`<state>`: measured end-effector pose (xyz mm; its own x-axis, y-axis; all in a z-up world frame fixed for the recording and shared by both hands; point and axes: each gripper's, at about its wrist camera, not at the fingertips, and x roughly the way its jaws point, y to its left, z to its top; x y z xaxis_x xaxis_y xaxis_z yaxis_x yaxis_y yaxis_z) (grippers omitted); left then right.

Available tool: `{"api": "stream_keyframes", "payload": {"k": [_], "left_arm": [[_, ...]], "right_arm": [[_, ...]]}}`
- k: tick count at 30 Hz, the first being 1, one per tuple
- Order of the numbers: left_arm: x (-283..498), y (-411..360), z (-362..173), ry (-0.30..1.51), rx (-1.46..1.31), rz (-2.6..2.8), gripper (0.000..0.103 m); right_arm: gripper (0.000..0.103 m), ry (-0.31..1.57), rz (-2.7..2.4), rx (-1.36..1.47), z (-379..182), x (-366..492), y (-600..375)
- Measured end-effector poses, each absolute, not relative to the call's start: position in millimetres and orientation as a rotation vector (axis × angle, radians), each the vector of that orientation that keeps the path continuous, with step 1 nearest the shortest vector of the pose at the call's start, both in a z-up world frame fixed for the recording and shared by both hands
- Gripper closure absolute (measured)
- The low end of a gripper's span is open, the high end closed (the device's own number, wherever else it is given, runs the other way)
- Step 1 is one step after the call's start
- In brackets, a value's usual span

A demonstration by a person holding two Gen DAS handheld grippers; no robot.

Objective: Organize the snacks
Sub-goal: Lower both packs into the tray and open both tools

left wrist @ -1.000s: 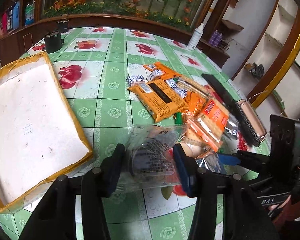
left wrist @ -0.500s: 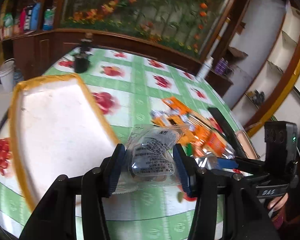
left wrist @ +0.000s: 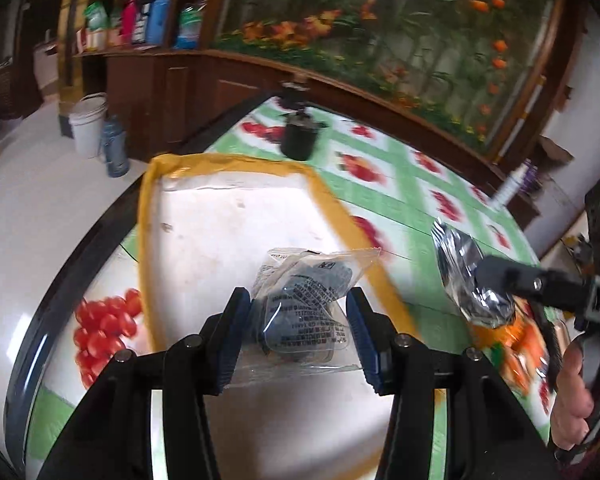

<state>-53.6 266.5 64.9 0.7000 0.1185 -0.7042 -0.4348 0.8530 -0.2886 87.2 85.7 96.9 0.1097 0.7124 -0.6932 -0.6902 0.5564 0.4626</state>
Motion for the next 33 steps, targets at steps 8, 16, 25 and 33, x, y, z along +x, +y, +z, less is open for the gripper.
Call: {"api": "stream_keyframes", "payload": {"k": [8, 16, 25, 33], "left_arm": [[-30, 295, 49, 0.767, -0.475, 0.387, 0.054], [-27, 294, 48, 0.788, -0.464, 0.419, 0.054], [-27, 296, 43, 0.846, -0.436, 0.457, 0.053], [-48, 292, 42, 0.83, -0.458, 0.479, 0.053]], "right_arm": [[0.036, 1.056, 1.002, -0.003, 80, 125, 183], [0.036, 1.109, 0.96, -0.07, 42, 140, 243], [0.034, 1.106, 0.948, -0.091, 25, 142, 262], [0.034, 1.096, 0.988, -0.111, 25, 124, 260]]}}
